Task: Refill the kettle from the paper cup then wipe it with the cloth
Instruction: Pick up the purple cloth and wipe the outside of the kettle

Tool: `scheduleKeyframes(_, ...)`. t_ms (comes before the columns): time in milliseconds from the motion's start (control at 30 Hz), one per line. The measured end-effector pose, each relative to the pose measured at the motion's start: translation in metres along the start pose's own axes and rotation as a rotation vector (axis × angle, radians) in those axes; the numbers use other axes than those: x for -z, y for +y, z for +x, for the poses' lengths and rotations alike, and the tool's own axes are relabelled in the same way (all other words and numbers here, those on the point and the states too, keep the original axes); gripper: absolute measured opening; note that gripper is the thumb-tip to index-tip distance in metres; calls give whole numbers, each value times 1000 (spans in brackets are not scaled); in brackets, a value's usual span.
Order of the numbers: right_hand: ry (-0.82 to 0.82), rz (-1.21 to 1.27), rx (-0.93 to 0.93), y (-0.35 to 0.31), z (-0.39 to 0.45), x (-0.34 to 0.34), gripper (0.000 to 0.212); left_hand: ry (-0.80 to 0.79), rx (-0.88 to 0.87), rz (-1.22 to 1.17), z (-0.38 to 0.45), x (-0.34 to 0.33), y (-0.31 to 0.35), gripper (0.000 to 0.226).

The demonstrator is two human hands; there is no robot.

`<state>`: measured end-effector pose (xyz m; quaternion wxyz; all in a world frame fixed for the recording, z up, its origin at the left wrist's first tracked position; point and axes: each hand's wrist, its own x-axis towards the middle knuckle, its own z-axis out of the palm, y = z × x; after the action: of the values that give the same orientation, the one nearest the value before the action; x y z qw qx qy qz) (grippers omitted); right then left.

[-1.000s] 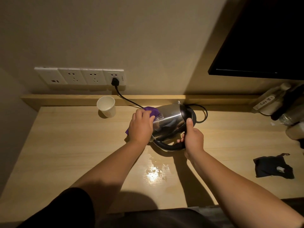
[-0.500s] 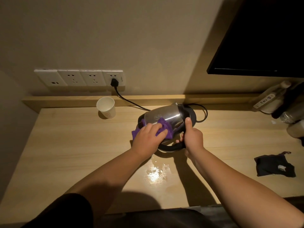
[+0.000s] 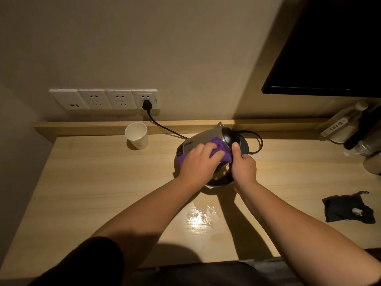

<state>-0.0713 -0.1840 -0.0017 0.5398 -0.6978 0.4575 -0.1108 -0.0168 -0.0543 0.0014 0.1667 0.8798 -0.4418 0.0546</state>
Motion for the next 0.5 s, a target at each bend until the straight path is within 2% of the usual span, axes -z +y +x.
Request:
scheduleKeyframes(133,-21,8,-16,-3,1,2,59,-45,-81,78,9,-3,0,58)
scheduleKeyframes(333,-74,50,-101,-7,-2,-1,61,-56,-156,123,-21,-9,-19,59)
scheduleKeyframes(500,-92,81,-149,-8,-2,-1,60,-136,-140,132,-47,-11,-38,62)
